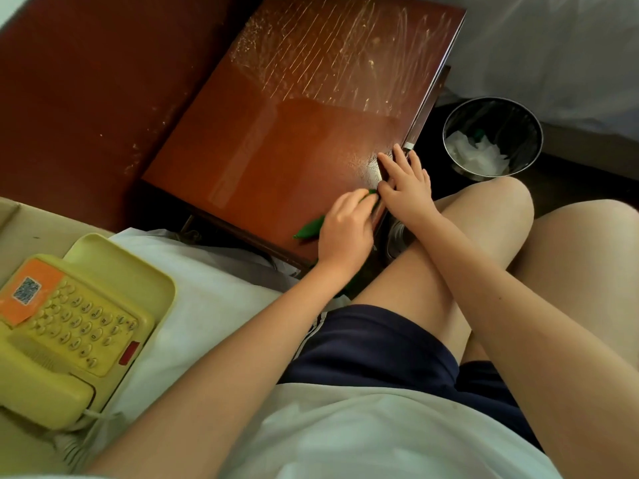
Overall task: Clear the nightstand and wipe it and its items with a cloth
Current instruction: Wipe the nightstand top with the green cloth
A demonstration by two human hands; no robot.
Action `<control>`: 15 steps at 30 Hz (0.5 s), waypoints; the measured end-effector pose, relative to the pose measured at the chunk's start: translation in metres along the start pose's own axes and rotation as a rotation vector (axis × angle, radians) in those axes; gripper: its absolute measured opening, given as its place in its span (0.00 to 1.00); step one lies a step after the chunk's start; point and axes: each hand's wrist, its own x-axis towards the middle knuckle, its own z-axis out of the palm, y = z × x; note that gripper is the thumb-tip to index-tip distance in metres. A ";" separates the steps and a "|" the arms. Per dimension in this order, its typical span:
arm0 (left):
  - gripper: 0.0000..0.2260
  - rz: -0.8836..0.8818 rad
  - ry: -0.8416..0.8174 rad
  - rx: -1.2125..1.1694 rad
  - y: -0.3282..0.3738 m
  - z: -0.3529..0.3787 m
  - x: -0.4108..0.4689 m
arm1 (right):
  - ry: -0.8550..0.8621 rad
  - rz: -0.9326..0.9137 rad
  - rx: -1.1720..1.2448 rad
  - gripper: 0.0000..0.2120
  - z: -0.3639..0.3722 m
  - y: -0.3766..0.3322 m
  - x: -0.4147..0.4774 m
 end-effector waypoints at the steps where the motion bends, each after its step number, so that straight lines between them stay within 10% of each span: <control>1: 0.13 0.056 -0.029 -0.013 -0.002 -0.001 -0.004 | -0.007 -0.006 -0.006 0.25 0.000 0.000 0.000; 7: 0.14 0.271 -0.237 -0.026 -0.040 -0.030 -0.012 | -0.095 -0.087 -0.088 0.25 0.004 0.000 -0.002; 15: 0.13 -0.116 -0.049 0.118 -0.111 -0.066 0.034 | -0.102 -0.106 -0.111 0.25 0.003 0.000 -0.006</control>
